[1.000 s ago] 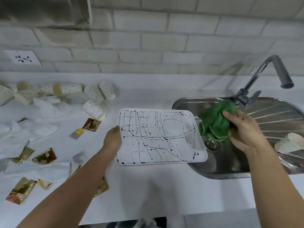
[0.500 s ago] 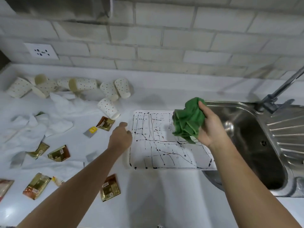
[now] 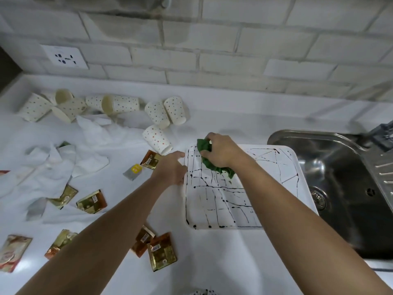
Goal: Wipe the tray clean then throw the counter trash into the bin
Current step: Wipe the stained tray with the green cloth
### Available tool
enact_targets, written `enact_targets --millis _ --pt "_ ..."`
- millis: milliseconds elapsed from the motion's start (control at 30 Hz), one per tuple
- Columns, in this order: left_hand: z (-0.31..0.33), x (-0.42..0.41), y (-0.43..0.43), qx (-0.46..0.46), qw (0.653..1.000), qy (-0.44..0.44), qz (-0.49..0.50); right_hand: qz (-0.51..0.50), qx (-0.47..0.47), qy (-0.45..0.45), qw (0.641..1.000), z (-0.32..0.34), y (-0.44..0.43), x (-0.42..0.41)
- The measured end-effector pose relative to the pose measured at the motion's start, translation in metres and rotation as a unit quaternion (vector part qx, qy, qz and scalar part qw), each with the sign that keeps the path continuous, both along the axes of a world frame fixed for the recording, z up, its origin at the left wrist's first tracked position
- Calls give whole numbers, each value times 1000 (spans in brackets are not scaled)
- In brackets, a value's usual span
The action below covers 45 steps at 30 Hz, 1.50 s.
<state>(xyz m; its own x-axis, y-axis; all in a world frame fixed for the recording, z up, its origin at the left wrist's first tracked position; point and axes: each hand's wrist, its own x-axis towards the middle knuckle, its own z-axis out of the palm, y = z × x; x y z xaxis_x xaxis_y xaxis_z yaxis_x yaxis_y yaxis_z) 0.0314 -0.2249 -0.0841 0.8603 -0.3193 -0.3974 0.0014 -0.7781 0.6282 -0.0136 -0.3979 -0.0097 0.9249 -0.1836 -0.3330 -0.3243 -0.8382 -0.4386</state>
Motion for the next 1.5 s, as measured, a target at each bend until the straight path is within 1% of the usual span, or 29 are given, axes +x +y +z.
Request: enact_targets --millis 133,200,267,367,467,533,667,733,833,900,1000,1067,1167,1267,1433,1500 --pt "9 11 -1 -38 992 117 8 15 -117 -23 993 -26 23 18" --pt "10 17 0 -58 987 150 5 15 -162 -15 987 -33 30 22" --pt "11 19 2 -72 983 171 3 7 -181 -18 983 -40 35 25" --pt "11 19 5 -103 976 194 14 -22 -175 -48 983 -53 39 27" --pt "9 18 8 -125 973 195 16 -29 -158 -80 984 -65 39 29" --pt "9 18 9 -137 972 192 14 -10 -147 -89 985 -70 39 26" --pt "8 18 13 -165 964 207 23 71 -140 -74 985 -76 36 8" --pt "6 17 14 -165 963 211 23 75 -143 -76 984 -75 31 9" --pt "8 15 13 -153 968 197 11 31 -140 -93 985 -69 26 26" --pt "8 16 12 -159 968 195 13 15 -133 -89 987 -68 29 29" --pt "9 16 14 -161 968 193 15 57 -120 -73 988 -74 36 7" --pt "8 15 15 -162 967 194 12 77 -98 -80 989 -75 36 -6" --pt "8 14 15 -159 967 201 13 64 -99 -89 989 -69 31 6" --pt "6 15 14 -158 967 199 18 21 -100 -98 990 -67 33 16" --pt "3 13 17 -166 968 189 14 71 -81 -77 991 -77 40 -21" --pt "3 14 17 -162 967 196 11 72 -83 -80 991 -74 34 -14"
